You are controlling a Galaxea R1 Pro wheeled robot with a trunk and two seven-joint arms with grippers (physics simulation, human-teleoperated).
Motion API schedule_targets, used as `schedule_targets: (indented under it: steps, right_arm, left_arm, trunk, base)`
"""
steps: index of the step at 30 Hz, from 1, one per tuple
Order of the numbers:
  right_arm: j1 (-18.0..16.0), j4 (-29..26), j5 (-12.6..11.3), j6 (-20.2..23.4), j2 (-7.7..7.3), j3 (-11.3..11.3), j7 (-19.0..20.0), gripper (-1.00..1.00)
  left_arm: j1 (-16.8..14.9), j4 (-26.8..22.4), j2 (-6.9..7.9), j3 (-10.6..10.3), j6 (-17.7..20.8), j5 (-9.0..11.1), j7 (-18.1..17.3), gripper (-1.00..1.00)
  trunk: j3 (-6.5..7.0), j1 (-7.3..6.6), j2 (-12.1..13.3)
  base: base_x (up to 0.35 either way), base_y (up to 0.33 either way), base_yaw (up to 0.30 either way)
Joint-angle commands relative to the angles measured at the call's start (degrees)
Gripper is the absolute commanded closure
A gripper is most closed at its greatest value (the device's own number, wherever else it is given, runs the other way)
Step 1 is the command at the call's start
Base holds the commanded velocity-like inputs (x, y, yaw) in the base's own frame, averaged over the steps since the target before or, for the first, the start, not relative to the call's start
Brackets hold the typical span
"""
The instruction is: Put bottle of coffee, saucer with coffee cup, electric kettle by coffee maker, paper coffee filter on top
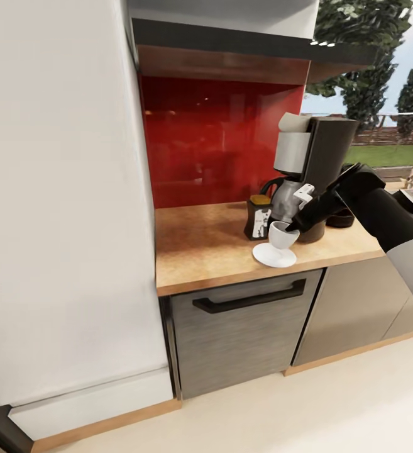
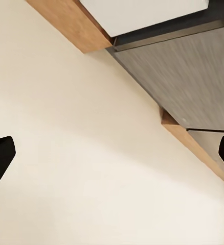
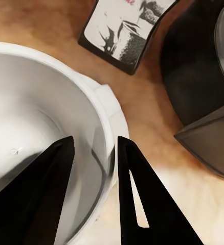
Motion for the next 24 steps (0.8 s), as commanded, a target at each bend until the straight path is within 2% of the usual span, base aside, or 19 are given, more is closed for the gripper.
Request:
schedule_targets:
  steps: [1,9,24]
  right_arm:
    - [-0.1,-0.1,0.6,0.2,-0.04,0.1,0.6,1.0]
    - [-0.1,-0.1,0.6,0.2,-0.04,0.1,0.6,1.0]
    - [-0.1,-0.1,0.6,0.2,-0.09,0.1,0.6,1.0]
  left_arm:
    - [0.0,0.1,0.0,0.0,-0.4,-0.1,-0.1,-1.0]
    - [0.0,0.1,0.0,0.0,-0.4,-0.1,-0.2,-1.0]
    - [0.0,0.0,-0.01,0.0,-0.4,-0.2,-0.2,-1.0]
  trunk:
    - [-0.06,0.0,0.0]
    - [-0.06,0.0,0.0]
    - [-2.75,3.29,-6.0]
  base:
    - [0.026,0.015,0.0]
    - [0.006,0.004,0.0]
    - [0.0,0.0,0.0]
